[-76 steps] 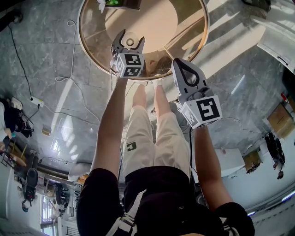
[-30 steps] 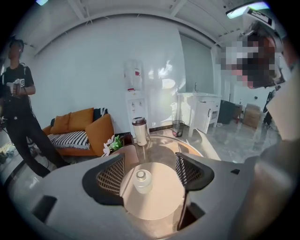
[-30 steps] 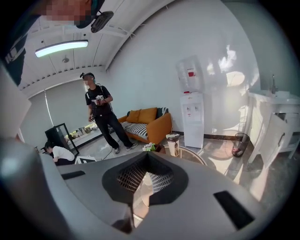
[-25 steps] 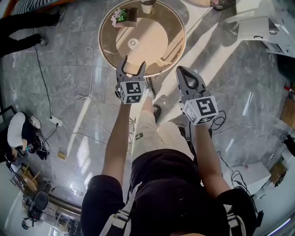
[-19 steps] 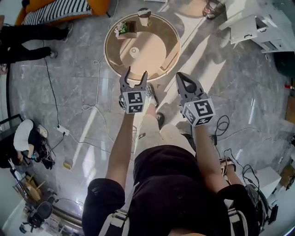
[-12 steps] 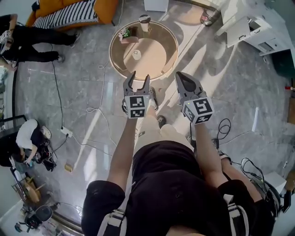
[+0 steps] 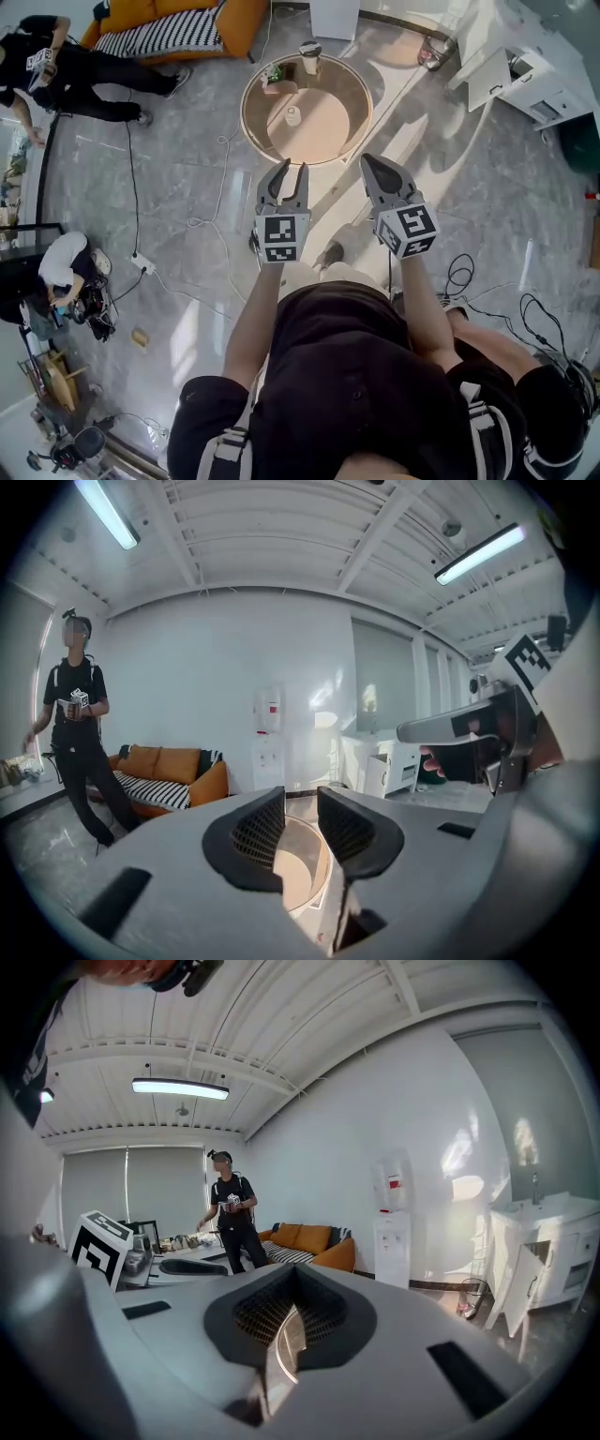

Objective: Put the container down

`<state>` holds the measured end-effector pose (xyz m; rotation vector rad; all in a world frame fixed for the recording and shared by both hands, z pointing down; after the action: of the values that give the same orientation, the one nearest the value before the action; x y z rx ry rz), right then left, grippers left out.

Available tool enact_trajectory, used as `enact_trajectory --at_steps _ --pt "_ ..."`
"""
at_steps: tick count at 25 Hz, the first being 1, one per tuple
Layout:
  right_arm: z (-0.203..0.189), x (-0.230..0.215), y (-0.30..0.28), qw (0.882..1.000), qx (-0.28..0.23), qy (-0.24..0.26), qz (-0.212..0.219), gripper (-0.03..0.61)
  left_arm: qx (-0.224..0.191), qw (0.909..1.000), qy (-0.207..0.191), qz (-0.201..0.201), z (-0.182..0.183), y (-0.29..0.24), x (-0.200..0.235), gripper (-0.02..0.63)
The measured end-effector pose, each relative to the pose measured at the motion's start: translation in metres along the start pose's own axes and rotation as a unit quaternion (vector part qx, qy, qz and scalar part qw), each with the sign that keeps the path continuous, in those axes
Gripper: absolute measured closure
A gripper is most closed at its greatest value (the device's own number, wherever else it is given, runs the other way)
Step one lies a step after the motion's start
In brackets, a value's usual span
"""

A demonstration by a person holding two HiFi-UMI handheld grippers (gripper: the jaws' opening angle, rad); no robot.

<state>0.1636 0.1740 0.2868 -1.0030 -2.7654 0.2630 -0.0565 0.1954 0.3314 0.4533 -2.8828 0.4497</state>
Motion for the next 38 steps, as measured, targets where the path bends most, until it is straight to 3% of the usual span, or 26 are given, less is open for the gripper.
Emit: enact_trajectory --at_steps 11,18,38 --pt "0.019 0.039 0.017 1.000 -0.019 0.007 0.002 0.575 -0.025 0.9991 0.028 -0.019 0.025 0.061 0.007 0.590" --pt "0.021 0.053 0.030 1.000 -0.011 0.004 0.008 0.575 -0.027 0.9983 0.033 -0.039 0.030 0.079 0.001 0.595" --pt "0.025 0.064 0.044 1.000 -0.009 0.008 0.005 0.575 -0.023 0.9987 0.036 -0.027 0.027 0.090 -0.002 0.595"
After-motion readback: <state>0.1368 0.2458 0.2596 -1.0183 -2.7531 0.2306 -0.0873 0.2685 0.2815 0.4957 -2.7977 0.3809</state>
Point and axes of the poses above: the fingertips, and each gripper's own axes: y backward along the fingers, x to its left, z out of its top, the point moved 10 cm from there along y, backward along the fingers, and after that the axes turned 14 degrees about y, right-handed, at the moved point
